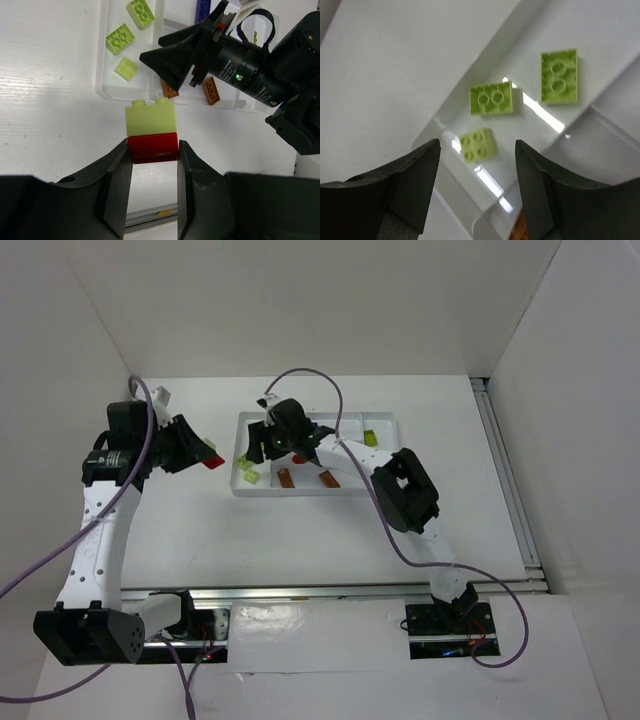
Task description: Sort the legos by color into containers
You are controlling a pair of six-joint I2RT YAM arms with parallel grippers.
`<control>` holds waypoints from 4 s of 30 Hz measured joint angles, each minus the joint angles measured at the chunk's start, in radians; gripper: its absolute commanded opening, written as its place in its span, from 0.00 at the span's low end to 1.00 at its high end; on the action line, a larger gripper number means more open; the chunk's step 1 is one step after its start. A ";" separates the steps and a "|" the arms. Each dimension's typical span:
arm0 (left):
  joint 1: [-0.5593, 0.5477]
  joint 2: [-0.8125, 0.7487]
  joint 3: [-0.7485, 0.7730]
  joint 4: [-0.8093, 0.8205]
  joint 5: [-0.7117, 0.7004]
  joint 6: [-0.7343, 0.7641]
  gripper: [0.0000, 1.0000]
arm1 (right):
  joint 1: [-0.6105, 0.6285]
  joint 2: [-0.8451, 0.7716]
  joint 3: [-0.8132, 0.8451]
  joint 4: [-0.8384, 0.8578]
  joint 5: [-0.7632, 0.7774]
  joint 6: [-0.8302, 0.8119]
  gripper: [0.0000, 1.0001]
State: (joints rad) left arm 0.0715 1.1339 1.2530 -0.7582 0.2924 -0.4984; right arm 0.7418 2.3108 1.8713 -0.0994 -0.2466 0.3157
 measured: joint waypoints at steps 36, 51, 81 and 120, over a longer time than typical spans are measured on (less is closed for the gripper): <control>-0.118 0.081 -0.110 0.310 0.842 0.104 0.00 | -0.192 -0.586 -0.691 0.822 -0.839 0.483 0.94; -0.119 0.081 -0.110 0.310 0.837 0.107 0.00 | -0.159 -0.452 -0.618 1.124 -0.878 0.739 0.76; -0.118 0.074 -0.070 0.237 0.755 0.163 0.00 | -0.264 -0.474 -0.666 1.116 -0.809 0.729 0.09; -0.061 0.014 0.021 -0.097 -0.159 0.023 0.00 | -0.103 0.256 0.391 -0.004 -0.130 0.066 0.69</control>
State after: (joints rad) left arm 0.0109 1.1484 1.2739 -0.8547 0.1337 -0.4759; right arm 0.6384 2.5671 2.2620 -0.1036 -0.3771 0.3817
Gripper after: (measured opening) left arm 0.448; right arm 0.723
